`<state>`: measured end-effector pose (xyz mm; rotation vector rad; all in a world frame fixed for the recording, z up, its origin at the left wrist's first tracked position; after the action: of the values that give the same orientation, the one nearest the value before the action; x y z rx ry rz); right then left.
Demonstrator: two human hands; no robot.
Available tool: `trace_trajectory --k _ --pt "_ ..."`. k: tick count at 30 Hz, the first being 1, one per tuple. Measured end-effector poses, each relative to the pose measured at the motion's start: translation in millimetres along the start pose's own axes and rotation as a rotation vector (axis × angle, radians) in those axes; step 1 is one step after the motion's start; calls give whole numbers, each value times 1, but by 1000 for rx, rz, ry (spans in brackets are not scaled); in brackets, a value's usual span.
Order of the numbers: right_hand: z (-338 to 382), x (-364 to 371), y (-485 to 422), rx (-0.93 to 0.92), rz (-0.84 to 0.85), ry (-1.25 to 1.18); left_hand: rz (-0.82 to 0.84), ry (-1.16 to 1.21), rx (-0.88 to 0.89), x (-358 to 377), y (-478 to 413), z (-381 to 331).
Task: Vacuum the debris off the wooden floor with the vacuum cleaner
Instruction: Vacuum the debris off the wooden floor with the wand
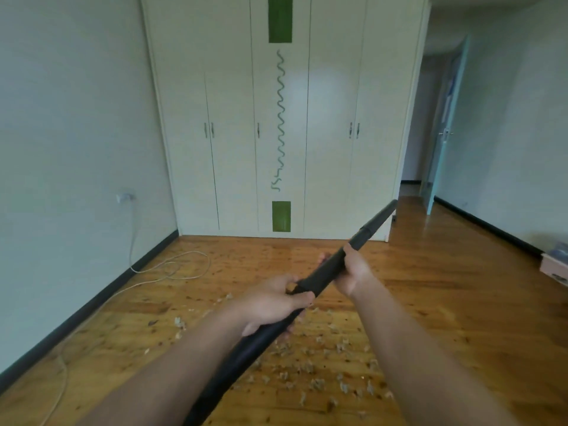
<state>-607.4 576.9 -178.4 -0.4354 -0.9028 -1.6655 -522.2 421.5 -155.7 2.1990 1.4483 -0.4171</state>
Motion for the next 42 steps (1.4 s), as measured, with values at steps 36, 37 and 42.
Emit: trace_trajectory --k 36,37,42 --pt "-61 -208 -59 -32 -547 54 532 -317 -244 111 -91 95" --pt "-69 -219 -56 -29 -578 58 552 -360 -244 115 -87 102" --pt "-129 -258 -44 103 -641 83 602 -613 -231 117 -60 126"
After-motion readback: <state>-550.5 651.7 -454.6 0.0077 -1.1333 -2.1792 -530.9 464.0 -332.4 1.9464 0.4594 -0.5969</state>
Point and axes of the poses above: each hand's wrist, its own y-axis away from the middle knuckle, its own x-axis out of the palm, z = x × y, the point moved 8 cm from there along -y, towards the middle knuckle, and after that the axes turned 5 degrees about -y, right-handed, at the moved point
